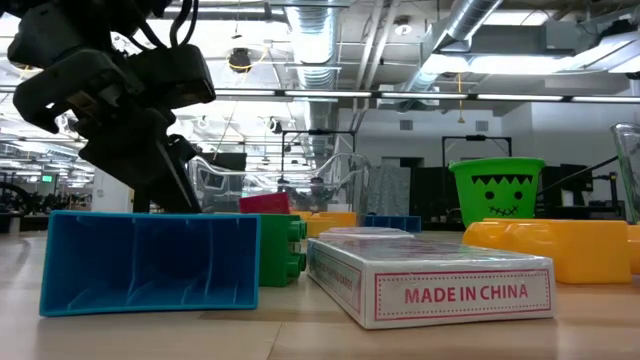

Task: Pick & Place Toys
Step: Put the yellow game piece into the top transparent bin, then adjust the top transparent bin on the table

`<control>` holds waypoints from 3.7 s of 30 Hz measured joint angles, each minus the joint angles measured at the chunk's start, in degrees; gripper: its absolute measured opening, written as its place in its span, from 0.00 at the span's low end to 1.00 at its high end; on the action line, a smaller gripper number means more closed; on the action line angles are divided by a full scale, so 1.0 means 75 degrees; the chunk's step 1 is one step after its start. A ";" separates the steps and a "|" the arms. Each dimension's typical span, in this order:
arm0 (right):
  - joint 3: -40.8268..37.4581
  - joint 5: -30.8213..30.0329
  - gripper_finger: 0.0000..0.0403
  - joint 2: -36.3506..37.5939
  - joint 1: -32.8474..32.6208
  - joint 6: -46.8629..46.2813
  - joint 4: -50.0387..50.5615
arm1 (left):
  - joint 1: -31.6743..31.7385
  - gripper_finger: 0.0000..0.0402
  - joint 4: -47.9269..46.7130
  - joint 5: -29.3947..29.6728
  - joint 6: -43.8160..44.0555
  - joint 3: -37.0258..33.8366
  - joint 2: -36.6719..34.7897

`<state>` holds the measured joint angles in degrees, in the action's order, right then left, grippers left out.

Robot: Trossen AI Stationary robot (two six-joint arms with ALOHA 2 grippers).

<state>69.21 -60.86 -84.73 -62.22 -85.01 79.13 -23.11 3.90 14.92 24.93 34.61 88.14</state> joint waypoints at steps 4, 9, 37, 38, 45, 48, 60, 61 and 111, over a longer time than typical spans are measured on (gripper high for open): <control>0.0000 0.0000 0.95 0.0000 0.0000 0.0008 0.0000 | 0.0000 0.29 -0.0005 0.0017 0.0027 0.0000 0.0000; 0.0000 0.0000 0.95 0.0000 0.0000 0.0017 0.0000 | 0.0006 0.29 -0.0141 0.0017 0.0139 0.0000 0.0000; -0.0003 0.0000 0.95 -0.0001 0.0000 0.0077 -0.0043 | 0.0047 0.28 -0.0112 0.0226 0.0204 0.0020 0.0443; -0.0003 0.0000 0.95 -0.0002 0.0000 0.0093 -0.0050 | 0.0048 0.27 -0.0126 0.0233 0.0202 0.0020 0.0443; -0.0003 0.0000 0.95 0.0000 0.0000 0.0137 -0.0087 | 0.0047 0.05 -0.0240 0.0272 0.0170 0.0020 0.0431; -0.0003 0.0000 0.95 -0.0003 0.0000 0.0137 -0.0102 | 0.0018 0.03 -0.0238 0.0295 0.0132 0.0019 0.0431; -0.0003 0.0000 0.95 0.0000 0.0000 0.0192 -0.0101 | -0.0478 0.01 0.1561 0.0861 -0.2543 -0.0012 -0.0852; -0.0003 0.0000 0.95 -0.0003 0.0000 0.0195 -0.0102 | -0.0478 0.01 0.1715 0.1321 -0.2970 -0.0012 -0.1062; -0.0003 -0.0035 0.95 -0.0001 0.0067 0.0216 -0.0160 | 0.3587 0.36 0.1892 0.2557 -0.2881 0.0003 -0.1113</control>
<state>69.19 -61.12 -84.74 -61.71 -83.40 77.93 3.79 18.09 34.09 3.32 34.63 79.79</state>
